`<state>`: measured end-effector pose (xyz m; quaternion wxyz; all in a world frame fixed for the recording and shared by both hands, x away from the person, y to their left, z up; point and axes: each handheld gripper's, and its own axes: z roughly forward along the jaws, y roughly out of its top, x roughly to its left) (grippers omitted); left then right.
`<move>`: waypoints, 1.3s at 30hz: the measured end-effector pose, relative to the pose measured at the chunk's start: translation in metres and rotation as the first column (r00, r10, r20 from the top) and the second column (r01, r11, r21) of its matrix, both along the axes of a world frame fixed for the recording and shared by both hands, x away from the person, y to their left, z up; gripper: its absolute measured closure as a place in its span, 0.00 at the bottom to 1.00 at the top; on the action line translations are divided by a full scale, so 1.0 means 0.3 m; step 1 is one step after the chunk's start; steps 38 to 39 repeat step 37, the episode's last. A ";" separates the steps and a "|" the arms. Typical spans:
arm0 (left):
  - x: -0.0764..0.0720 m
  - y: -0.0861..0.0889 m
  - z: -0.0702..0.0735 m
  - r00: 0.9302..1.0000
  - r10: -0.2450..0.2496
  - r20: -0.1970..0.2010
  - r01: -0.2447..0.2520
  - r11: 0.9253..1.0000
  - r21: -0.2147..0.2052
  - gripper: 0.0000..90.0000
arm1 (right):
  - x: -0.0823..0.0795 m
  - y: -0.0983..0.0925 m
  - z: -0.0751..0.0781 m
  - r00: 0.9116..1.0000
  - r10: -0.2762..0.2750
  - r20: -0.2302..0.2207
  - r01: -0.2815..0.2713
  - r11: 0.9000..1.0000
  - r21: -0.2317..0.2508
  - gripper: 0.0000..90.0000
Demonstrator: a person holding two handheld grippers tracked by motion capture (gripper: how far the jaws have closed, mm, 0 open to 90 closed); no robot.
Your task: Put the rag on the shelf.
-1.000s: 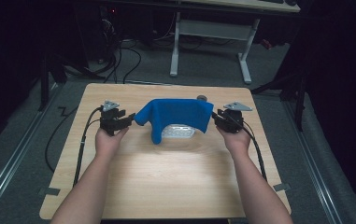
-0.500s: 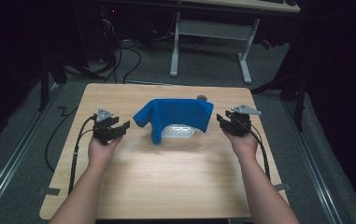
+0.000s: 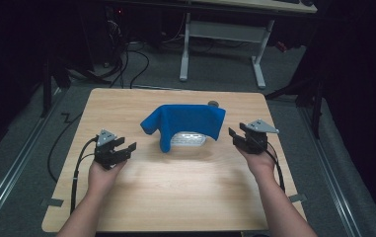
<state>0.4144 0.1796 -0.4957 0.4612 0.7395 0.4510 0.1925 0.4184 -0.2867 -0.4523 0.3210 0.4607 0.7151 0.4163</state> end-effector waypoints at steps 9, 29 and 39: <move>-0.107 0.031 -0.034 1.000 -0.013 -0.008 0.013 1.000 -0.021 0.49 | -0.082 0.014 -0.035 0.999 0.024 -0.029 -0.024 1.000 0.000 0.54; -0.438 0.015 -0.105 0.985 -0.123 -0.117 0.128 0.991 0.037 0.43 | -0.442 0.119 -0.227 0.988 0.073 -0.137 -0.074 0.997 0.000 0.38; -0.416 0.005 -0.115 0.984 -0.119 -0.132 0.125 0.992 0.035 0.41 | -0.425 0.126 -0.233 0.989 0.090 -0.121 -0.095 0.995 -0.038 0.35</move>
